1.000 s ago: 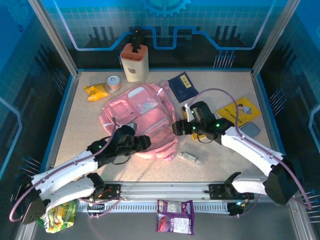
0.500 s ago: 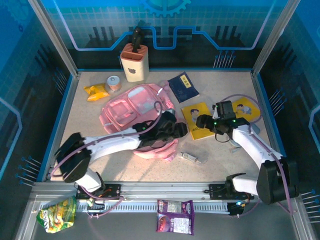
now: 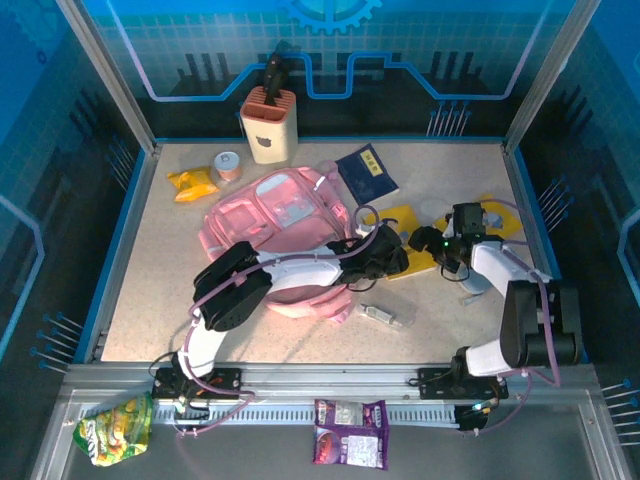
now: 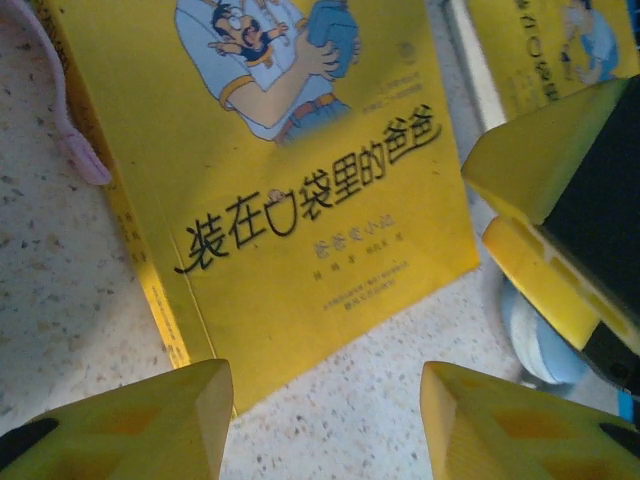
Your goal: Pack the student bag
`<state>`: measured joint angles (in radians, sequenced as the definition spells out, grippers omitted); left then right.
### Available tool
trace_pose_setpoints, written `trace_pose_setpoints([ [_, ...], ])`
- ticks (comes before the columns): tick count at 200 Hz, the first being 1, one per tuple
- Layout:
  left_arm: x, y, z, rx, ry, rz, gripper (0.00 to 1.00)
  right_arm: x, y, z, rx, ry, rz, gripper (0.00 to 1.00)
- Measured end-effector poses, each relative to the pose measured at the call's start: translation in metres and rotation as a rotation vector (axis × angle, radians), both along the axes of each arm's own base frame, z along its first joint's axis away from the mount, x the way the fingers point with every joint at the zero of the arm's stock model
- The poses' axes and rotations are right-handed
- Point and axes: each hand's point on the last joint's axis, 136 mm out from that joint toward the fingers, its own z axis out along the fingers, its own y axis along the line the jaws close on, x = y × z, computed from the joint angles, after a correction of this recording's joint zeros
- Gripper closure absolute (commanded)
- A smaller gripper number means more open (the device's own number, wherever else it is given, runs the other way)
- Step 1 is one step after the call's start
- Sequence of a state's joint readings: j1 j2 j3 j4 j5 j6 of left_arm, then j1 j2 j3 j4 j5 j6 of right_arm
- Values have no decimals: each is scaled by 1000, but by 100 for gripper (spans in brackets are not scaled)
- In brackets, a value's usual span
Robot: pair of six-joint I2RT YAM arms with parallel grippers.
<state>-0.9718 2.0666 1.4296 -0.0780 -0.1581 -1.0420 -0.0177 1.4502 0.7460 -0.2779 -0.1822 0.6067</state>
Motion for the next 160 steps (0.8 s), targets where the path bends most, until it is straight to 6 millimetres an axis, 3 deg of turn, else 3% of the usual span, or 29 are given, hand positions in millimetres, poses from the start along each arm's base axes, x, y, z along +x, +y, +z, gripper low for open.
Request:
trace_pose_setpoints([
  [22, 1, 9, -9, 42, 11, 27, 45, 2, 0, -12, 11, 32, -4, 15],
  [79, 13, 39, -30, 94, 39, 84, 45, 9, 3, -10, 13, 7, 1, 16],
  [128, 11, 69, -32, 122, 29, 148, 45, -24, 26, -1, 31, -7, 44, 13],
  [160, 13, 71, -31, 118, 27, 155, 46, -24, 14, 10, 30, -32, 5, 12],
])
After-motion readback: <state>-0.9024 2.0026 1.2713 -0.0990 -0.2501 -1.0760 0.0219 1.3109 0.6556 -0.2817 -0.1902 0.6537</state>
